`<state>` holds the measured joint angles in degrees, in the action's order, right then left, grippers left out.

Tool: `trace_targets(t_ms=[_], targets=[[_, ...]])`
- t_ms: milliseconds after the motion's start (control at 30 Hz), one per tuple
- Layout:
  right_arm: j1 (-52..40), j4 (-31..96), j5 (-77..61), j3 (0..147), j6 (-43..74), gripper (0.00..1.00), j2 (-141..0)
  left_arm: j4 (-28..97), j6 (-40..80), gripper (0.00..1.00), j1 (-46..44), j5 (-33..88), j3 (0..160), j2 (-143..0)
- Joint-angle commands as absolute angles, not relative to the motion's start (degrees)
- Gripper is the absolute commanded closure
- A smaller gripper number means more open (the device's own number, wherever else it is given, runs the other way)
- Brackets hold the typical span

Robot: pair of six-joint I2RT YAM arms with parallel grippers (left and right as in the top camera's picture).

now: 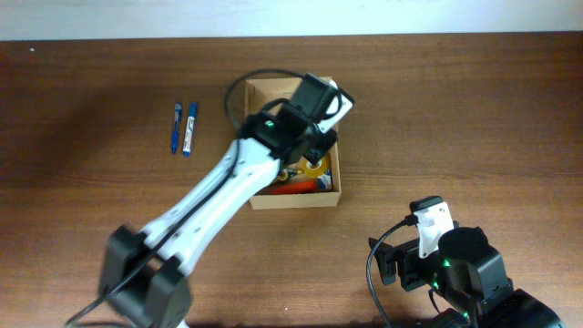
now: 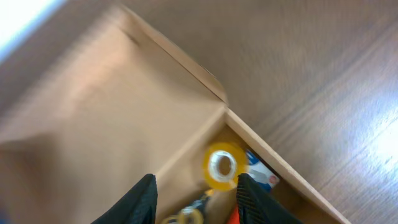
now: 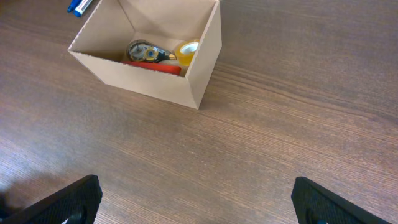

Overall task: Pack container
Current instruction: 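Lower the tape roll into the box and open the left gripper, then move the left gripper to the blue marker and grasp it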

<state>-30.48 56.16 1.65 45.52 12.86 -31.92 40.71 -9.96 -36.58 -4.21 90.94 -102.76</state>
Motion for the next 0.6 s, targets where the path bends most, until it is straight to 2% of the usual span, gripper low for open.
trace_targets(t_ms=[0, 333, 567], targets=[[-30.8, 56.1, 2.2, 45.4, 12.6, 0.01, -31.6, 41.7, -9.7, 0.59, -32.3, -8.7, 92.4, -95.9], [-30.8, 56.1, 2.2, 45.4, 12.6, 0.01, -31.6, 45.1, -9.7, 0.60, -10.1, -8.4, 91.9, -93.3], [-30.8, 56.1, 2.2, 45.4, 12.6, 0.00, -31.6, 45.7, -9.7, 0.60, -1.7, -0.8, 91.9, -103.1]])
